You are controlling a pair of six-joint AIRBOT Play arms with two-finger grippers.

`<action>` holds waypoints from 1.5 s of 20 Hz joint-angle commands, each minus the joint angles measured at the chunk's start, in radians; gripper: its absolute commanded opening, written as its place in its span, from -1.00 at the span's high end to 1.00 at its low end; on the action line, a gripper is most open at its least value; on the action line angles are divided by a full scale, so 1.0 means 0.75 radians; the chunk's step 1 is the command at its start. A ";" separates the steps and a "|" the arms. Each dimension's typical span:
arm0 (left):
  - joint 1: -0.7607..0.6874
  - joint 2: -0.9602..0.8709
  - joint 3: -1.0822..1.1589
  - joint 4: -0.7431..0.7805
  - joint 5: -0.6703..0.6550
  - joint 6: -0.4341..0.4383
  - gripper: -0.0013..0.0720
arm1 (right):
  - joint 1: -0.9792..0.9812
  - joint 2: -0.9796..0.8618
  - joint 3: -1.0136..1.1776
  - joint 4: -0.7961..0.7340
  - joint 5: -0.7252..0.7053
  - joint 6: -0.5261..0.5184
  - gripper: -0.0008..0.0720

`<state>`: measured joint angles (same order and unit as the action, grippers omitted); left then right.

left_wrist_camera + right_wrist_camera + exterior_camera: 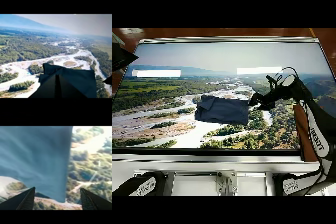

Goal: Fold the shirts.

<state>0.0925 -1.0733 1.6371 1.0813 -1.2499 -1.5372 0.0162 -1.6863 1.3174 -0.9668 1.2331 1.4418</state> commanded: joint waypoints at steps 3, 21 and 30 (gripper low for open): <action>0.001 -0.016 -0.001 0.001 0.000 0.003 0.87 | 0.026 -0.185 -0.030 0.234 0.007 -0.162 -0.93; -0.012 -0.039 -0.001 -0.010 0.004 0.014 0.86 | -0.374 0.221 0.881 0.250 0.493 0.151 0.80; -0.093 -0.039 -0.001 -0.009 0.003 0.080 0.86 | -0.611 0.222 0.959 -0.040 0.519 0.138 0.80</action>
<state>0.0322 -1.1023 1.6371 1.0740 -1.2472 -1.4864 -0.4015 -1.5158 2.0232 -0.9138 1.6550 1.5566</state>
